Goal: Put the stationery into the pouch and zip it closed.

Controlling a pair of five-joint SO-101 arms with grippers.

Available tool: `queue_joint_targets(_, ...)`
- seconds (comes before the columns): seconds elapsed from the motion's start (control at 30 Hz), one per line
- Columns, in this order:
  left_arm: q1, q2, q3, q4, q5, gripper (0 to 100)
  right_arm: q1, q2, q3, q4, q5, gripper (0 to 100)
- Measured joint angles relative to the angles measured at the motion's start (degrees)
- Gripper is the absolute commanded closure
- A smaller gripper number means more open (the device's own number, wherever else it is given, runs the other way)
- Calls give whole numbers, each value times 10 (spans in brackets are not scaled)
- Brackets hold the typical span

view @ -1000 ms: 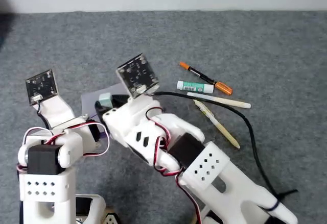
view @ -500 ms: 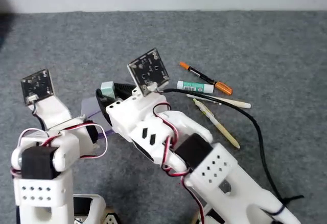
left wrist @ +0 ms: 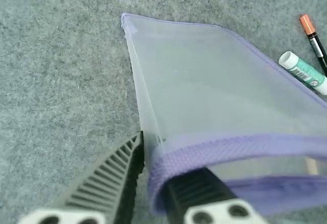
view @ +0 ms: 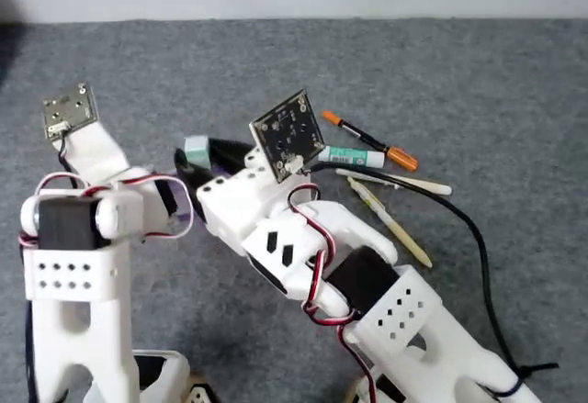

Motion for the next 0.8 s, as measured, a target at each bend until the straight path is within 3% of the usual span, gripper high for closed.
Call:
queue_joint_targets(0.43,1,12,-5,-2,0,988,27,133,0,-154,0,991)
queue_joint_targets(0.8,1,14,-10,-9,1,988,29,135,0,-166,0,991)
